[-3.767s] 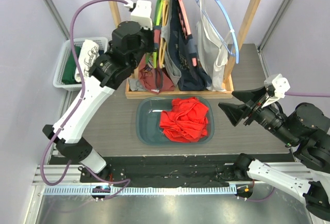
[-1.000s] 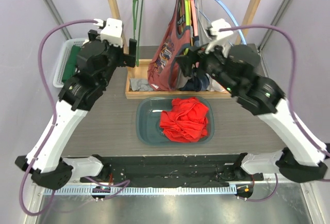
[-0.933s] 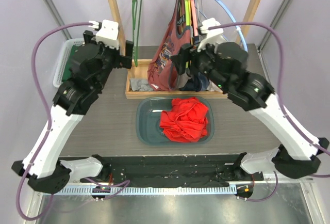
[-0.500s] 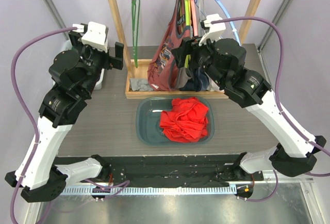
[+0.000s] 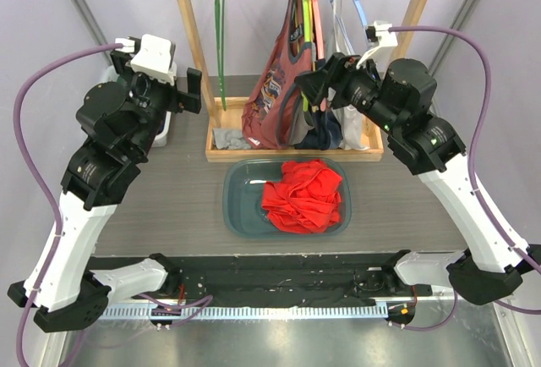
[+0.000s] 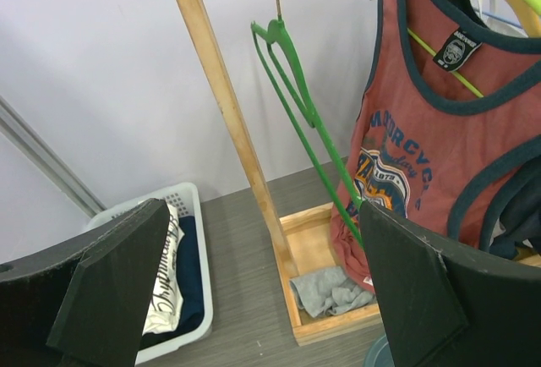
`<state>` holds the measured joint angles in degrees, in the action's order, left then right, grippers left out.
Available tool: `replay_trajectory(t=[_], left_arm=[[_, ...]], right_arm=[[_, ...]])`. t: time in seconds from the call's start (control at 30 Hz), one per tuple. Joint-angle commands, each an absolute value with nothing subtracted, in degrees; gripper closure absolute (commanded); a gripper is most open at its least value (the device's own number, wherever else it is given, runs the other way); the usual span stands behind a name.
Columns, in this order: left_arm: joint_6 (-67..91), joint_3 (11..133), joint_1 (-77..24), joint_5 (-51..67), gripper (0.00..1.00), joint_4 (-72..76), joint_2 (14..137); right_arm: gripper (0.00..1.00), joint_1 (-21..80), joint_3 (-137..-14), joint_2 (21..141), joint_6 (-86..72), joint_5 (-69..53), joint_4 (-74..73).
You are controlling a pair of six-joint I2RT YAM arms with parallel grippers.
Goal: Remove the tank top from the hanger
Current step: Pick up the hanger from the clothesline.
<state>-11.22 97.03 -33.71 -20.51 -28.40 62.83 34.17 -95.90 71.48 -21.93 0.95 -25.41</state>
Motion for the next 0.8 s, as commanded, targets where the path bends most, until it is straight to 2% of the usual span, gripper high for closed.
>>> replay_trajectory(t=[0.0,0.43,0.77], left_arm=[[-11.69,99.32,-33.66,-19.60,0.00,-26.02,62.75],[-12.04,98.53,-32.78,-19.69,0.00,-25.40,62.49],[-11.87,97.38,-32.26,-19.60,0.00,-24.70,62.49]], right_arm=[[0.21,34.45,-96.06,69.26,-25.75,-10.36,-16.62],[0.24,34.45,-97.47,74.79,-26.98,-3.87,-21.35],[0.24,34.45,-94.31,70.93,-25.66,-0.79,-23.55]])
